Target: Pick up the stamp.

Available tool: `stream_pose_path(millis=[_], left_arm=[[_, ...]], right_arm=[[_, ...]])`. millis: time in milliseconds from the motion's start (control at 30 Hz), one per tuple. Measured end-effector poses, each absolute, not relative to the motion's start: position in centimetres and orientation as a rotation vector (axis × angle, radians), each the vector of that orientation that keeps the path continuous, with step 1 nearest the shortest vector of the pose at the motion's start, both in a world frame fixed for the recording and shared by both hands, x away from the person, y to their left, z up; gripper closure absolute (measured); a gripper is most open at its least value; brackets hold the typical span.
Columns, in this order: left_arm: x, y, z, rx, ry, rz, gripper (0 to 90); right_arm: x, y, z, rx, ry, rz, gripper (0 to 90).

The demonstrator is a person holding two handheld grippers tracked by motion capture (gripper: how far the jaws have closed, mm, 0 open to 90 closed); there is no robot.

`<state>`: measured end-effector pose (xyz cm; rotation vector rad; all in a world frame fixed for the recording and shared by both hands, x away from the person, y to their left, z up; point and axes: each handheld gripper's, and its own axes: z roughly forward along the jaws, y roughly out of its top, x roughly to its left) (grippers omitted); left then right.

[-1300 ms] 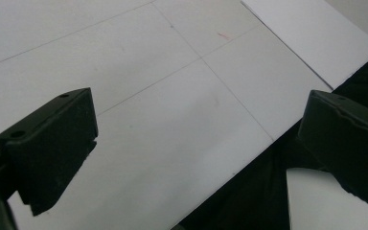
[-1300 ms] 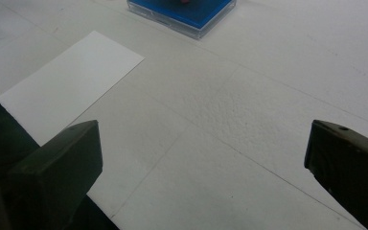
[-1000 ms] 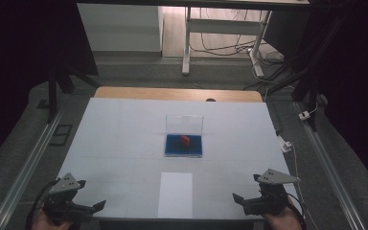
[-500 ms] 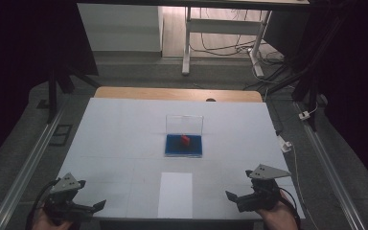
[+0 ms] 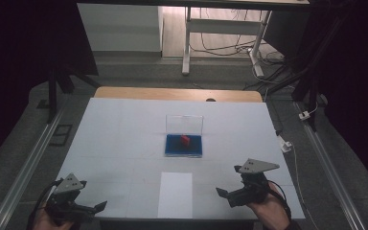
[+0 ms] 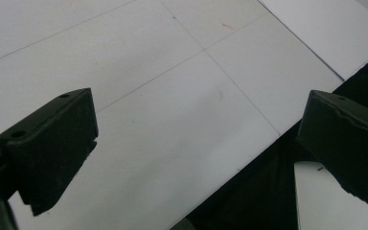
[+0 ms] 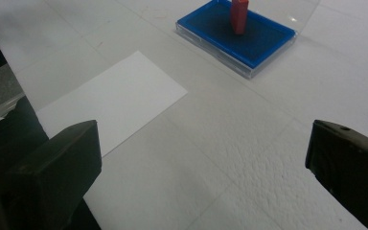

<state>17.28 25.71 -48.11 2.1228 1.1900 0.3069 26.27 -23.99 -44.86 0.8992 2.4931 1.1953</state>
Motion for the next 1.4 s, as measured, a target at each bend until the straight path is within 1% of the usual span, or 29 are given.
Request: stream_pose_path(millis=[567,1400], left_arm=[[17.3,25.8,-48.1,2.116,1.197,0.306,0.0],[17.4,25.9,-48.1,2.116,1.184,0.29,0.2]], right_arm=[[29.0,-21.5,-45.1,0.831,2.51,1.206,0.0],[34.5,-17.2,-46.1,0.838,2.557,1.18,0.0]])
